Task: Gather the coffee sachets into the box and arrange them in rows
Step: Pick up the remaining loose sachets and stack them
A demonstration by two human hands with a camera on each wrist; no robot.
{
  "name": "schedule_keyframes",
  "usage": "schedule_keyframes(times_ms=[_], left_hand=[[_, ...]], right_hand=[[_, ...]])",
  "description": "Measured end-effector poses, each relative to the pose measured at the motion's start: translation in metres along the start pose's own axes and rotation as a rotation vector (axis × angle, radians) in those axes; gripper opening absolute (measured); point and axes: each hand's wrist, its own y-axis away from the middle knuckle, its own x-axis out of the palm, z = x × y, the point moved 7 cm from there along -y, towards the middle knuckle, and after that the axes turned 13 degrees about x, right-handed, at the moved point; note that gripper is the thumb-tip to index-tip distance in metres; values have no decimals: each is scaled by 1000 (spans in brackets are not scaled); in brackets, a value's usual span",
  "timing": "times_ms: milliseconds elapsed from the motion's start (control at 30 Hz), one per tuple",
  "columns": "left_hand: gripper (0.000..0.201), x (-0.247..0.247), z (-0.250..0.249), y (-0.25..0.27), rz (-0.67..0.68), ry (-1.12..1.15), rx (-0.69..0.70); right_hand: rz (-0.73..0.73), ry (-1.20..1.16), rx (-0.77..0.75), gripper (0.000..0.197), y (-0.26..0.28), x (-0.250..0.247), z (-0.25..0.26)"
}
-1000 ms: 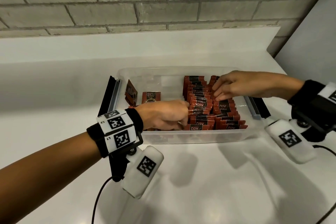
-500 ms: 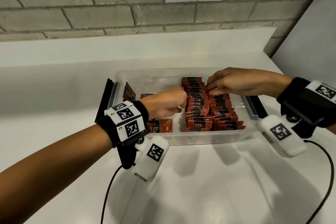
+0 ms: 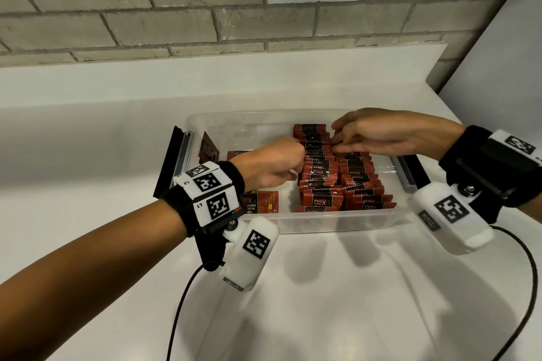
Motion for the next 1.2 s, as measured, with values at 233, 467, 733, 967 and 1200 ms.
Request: schedule_keyframes(times_ms=[233,467,733,967,1200], left_hand=[[51,-1,0,4,-13,-14,-4],[53,3,-6,2,-24,19,-6],[47,1,-10,8,-28,4,-3],[36,-7,-4,19,-118,-37,-77],[43,5,-1,28,-67,39,-119]], right_hand=[[-25,26,10,45,-1,-2,0],[-19,52,12,44,-1,7,5],[-46,109,11,42,-2,3,6],[-37,136,14,45,4,1,0],[40,72,23,43,9,7,-7]])
